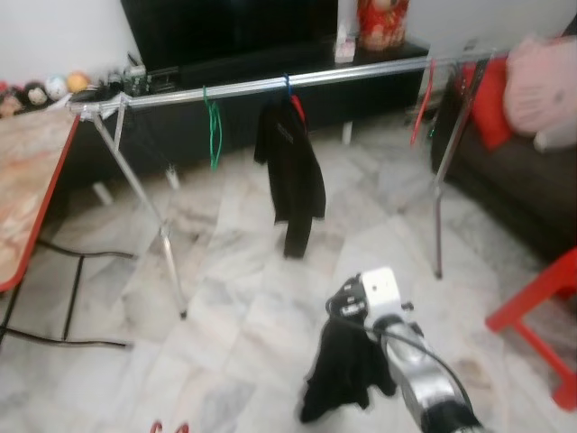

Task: Hang hanger

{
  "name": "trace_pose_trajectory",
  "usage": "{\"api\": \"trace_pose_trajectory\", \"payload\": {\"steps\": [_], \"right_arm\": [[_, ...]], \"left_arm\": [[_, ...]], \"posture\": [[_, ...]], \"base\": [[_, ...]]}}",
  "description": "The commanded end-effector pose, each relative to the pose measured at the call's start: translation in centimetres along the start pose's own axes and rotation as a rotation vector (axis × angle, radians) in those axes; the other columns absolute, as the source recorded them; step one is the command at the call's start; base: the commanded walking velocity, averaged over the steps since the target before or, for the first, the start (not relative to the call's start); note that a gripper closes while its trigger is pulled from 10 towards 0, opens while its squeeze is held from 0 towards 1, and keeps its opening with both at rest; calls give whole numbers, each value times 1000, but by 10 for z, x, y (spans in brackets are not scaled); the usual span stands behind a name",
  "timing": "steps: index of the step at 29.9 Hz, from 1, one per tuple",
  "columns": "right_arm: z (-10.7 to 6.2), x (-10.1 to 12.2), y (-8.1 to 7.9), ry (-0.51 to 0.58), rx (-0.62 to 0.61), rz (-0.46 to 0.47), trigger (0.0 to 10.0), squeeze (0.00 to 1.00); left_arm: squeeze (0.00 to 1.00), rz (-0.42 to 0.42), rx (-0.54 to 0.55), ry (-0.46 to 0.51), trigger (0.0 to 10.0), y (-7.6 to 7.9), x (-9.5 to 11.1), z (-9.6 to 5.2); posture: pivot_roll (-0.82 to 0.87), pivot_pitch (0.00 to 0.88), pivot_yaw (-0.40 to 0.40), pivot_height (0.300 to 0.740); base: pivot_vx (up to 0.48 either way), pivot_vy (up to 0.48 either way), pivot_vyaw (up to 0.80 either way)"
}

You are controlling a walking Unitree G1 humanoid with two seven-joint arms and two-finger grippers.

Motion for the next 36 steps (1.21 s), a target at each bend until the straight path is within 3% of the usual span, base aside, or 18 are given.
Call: {"api": "trace_pose_trajectory", "payload": {"steps": [1,15,20,26,28,31,36], "right_arm": [[5,20,-3,68,3,0,10000,0],[5,22,-1,73,6,0,10000,0],[7,24,1,65,15,-6,10000,0],[11,20,10,-10,30,-64,10000,0],[11,20,10,-10,30,-64,10000,0],[13,22,9,-29,85,-118,10000,0],[15,28,6,-15,146,-147,10000,0]], "left_arm": [[0,19,18,-7,10000,-8,-2,-1],[0,26,18,-10,10000,-8,-3,-1],[0,76,9,35,10000,-11,8,-1],[0,237,-58,276,10000,-16,69,-5],[0,237,-58,276,10000,-16,69,-5],[0,325,-148,464,10000,-2,117,-20],[0,364,-241,564,10000,18,145,-35]], "posture": [[-130,0,98,732],[-131,0,99,732],[-132,0,100,732],[-129,0,105,732],[-129,0,105,732],[-127,0,105,732],[-124,0,100,732]], "base": [[0,0,800],[0,0,761],[0,0,0],[0,0,0],[0,0,0],[0,0,0],[0,0,0]]}}
Point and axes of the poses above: a point about 5 cm out from each wrist's last joint towards the gripper, its own z axis pointing out of the wrist towards the gripper, its own x axis along the axis of the wrist's last joint, y = z × x, the point moved 4 cm from there along z, pointing out of the wrist towards the gripper, and after that the axes turned 15 degrees about -z, right-handed, at the moved point
